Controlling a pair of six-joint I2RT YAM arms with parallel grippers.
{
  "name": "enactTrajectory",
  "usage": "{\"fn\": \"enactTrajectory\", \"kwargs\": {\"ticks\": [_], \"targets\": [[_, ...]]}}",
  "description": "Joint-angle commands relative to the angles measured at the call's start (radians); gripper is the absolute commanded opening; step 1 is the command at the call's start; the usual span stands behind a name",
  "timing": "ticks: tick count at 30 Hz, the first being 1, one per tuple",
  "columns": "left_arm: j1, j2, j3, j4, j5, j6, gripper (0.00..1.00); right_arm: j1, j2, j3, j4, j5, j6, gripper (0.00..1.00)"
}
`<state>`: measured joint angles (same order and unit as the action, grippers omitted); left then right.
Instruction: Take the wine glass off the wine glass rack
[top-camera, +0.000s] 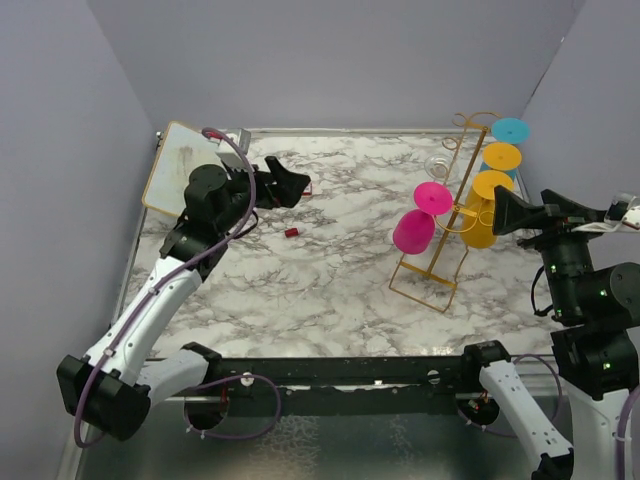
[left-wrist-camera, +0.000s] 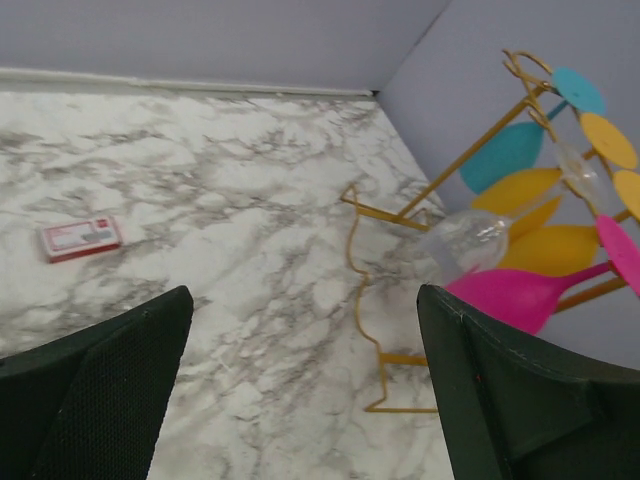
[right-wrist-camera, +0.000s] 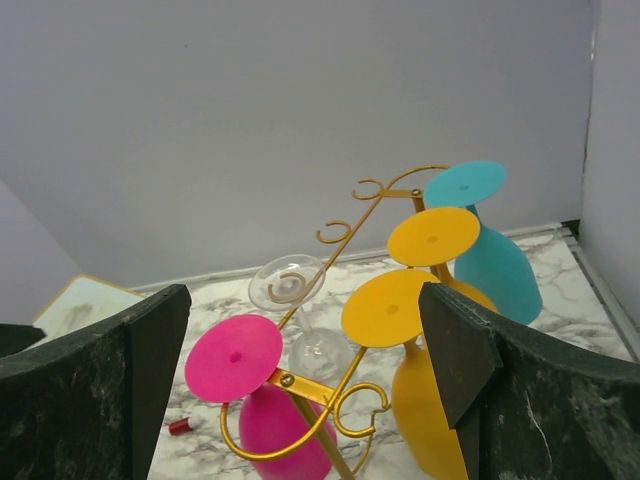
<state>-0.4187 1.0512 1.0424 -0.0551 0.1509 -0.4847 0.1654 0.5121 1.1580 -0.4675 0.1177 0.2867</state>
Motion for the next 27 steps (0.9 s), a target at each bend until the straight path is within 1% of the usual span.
{"fn": "enactTrajectory", "kwargs": {"ticks": [1,4,8,14,16,18,20,23,27], "targets": [[-0.014,0.059,-0.045,0.207,0.263,-0.348,0.95,-0.010,-0.001,0.021,-0.020,-0.086,0.049,0.99],[-0.050,0.091,-0.034,0.251,0.316,-0.441,0.94,-0.012,-0.009,0.014,-0.021,-0.075,0.062,1.00],[-0.131,0.125,-0.020,0.279,0.314,-0.552,0.92,-0.013,-0.014,0.017,-0.031,-0.088,0.073,1.00],[-0.275,0.191,0.011,0.260,0.212,-0.726,0.73,-0.014,-0.010,0.014,-0.042,-0.085,0.099,0.97],[-0.322,0.221,0.041,0.244,0.188,-0.766,0.68,-0.014,-0.007,0.016,-0.044,-0.083,0.104,0.97],[-0.365,0.252,0.090,0.210,0.153,-0.776,0.65,-0.015,-0.006,0.017,-0.048,-0.082,0.110,0.96],[-0.406,0.279,0.133,0.190,0.119,-0.775,0.65,-0.015,-0.003,0.017,-0.052,-0.083,0.114,0.96],[-0.440,0.323,0.200,0.168,0.099,-0.750,0.62,-0.015,-0.002,0.012,-0.050,-0.077,0.117,0.95],[-0.473,0.389,0.312,0.036,0.035,-0.677,0.56,-0.015,0.002,0.014,-0.049,-0.069,0.123,0.95]]}}
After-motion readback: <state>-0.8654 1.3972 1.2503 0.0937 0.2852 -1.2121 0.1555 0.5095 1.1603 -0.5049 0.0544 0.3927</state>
